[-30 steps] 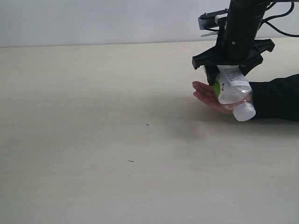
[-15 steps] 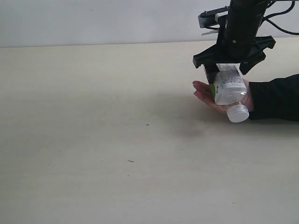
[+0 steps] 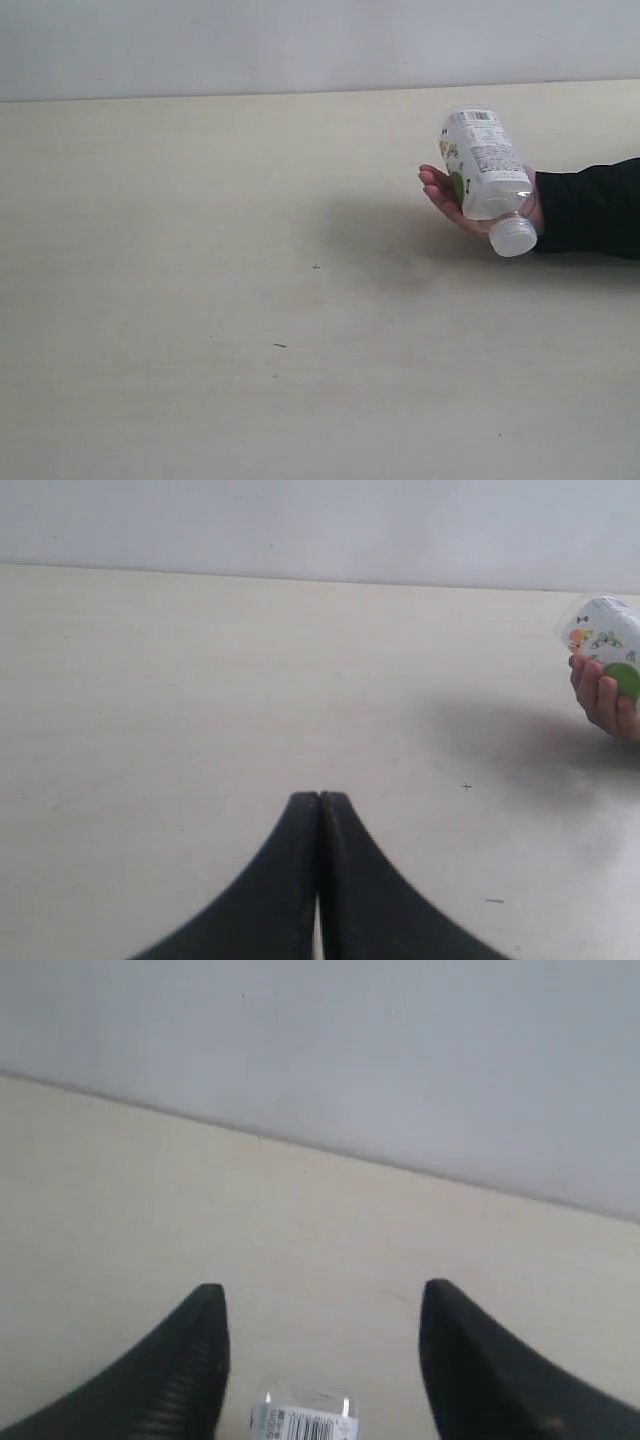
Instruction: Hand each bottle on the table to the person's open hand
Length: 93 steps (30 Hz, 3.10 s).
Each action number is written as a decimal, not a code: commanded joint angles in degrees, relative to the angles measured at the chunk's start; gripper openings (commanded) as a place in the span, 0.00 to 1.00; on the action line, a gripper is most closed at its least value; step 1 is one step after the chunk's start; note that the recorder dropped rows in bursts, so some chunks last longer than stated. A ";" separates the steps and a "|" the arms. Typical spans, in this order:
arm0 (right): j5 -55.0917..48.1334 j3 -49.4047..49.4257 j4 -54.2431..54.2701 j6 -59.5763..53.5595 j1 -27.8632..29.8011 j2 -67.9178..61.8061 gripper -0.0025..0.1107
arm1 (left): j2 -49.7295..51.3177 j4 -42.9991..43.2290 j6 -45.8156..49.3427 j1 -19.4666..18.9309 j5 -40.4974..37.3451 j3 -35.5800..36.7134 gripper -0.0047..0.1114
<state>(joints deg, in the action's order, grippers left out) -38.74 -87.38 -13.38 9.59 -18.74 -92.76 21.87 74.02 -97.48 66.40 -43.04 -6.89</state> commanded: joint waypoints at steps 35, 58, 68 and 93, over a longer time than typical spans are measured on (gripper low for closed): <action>-11.58 19.05 19.04 -10.80 0.09 41.03 0.02 | -0.43 0.18 0.05 -0.15 -0.12 0.19 0.04; -10.49 19.05 18.71 -11.04 0.09 42.05 0.02 | -0.43 0.18 0.05 -0.15 -0.12 0.19 0.04; -9.97 19.05 16.23 -11.04 0.09 41.75 0.02 | -0.43 0.18 0.05 -0.15 -0.12 0.19 0.04; 10.86 60.08 8.27 -8.99 0.09 70.65 0.02 | -0.43 0.18 0.05 -0.15 -0.12 0.19 0.04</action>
<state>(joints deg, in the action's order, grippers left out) -33.39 -31.36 -4.58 0.56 -18.74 -22.19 21.87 74.02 -97.48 66.40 -43.04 -6.89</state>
